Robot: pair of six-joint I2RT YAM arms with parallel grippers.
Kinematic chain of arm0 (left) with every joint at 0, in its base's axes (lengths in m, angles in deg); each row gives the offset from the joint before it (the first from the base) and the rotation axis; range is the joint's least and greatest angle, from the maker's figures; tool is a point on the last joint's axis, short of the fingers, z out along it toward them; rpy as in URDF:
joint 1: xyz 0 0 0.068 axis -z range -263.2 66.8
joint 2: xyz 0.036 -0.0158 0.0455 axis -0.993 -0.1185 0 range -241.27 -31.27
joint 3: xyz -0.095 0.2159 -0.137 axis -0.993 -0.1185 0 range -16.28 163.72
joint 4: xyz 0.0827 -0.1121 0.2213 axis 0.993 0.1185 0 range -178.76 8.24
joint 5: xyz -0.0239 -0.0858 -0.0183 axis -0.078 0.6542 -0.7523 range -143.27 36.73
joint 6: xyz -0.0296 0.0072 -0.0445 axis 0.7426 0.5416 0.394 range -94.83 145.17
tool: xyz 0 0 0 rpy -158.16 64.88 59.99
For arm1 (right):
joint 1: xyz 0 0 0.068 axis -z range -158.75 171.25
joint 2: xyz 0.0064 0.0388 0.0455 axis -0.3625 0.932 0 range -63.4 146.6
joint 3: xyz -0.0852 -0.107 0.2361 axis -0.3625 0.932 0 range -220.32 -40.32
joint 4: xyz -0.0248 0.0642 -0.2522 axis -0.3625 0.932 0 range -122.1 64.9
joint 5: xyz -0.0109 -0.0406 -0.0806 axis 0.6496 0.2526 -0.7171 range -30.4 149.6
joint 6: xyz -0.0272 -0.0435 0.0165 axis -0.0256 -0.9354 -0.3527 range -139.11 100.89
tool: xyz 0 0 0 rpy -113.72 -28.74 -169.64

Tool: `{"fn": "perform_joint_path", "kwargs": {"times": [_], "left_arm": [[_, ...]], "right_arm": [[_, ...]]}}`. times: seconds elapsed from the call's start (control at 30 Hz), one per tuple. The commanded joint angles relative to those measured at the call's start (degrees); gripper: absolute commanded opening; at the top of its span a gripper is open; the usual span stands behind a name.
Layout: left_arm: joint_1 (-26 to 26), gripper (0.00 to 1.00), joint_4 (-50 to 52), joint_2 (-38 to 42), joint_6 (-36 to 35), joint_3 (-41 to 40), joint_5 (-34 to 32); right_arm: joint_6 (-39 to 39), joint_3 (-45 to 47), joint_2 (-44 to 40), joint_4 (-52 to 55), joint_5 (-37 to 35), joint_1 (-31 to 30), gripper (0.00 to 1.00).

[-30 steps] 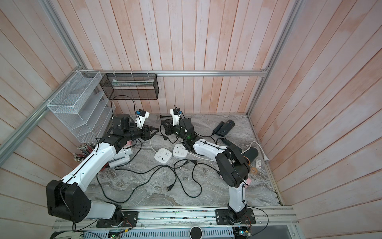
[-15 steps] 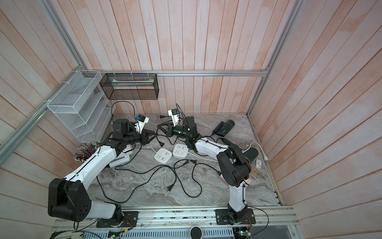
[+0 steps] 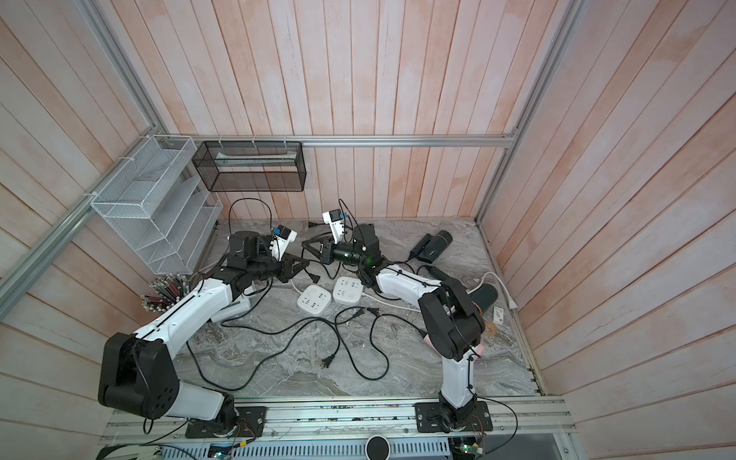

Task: Charge the blow dryers
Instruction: Pick up the plug from the center of the board.

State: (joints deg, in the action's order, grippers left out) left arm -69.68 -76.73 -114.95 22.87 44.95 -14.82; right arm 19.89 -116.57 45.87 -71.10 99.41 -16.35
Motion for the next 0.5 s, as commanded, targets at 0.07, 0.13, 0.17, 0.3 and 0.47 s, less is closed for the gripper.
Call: {"fn": "perform_joint_path", "kwargs": {"times": [0.07, 0.13, 0.17, 0.3, 0.47], "left_arm": [[0.2, 0.09, 0.1, 0.2, 0.0, -1.4, -1.7], [0.3, 0.06, -0.3, 0.6, 0.3, -1.8, -2.3], [0.3, 0.05, -0.5, 1.0, 0.7, -1.9, -2.9], [0.3, 0.03, -1.6, 2.0, 1.8, -3.0, -4.1], [0.1, 0.03, -0.3, 1.8, 3.0, -2.2, -5.3]], "right_arm": [[-0.5, -2.2, -1.7, -0.9, 0.3, 0.3, 0.08], [-0.7, -2.2, -1.8, -0.2, 0.0, 0.3, 0.10], [-1.1, -2.2, -1.9, 0.8, -0.5, 0.3, 0.11], [-4.5, -2.1, -2.8, 7.1, -2.5, 0.3, 0.27], [-9.9, 2.0, -6.8, 14.0, -4.4, 0.4, 0.35]]}}
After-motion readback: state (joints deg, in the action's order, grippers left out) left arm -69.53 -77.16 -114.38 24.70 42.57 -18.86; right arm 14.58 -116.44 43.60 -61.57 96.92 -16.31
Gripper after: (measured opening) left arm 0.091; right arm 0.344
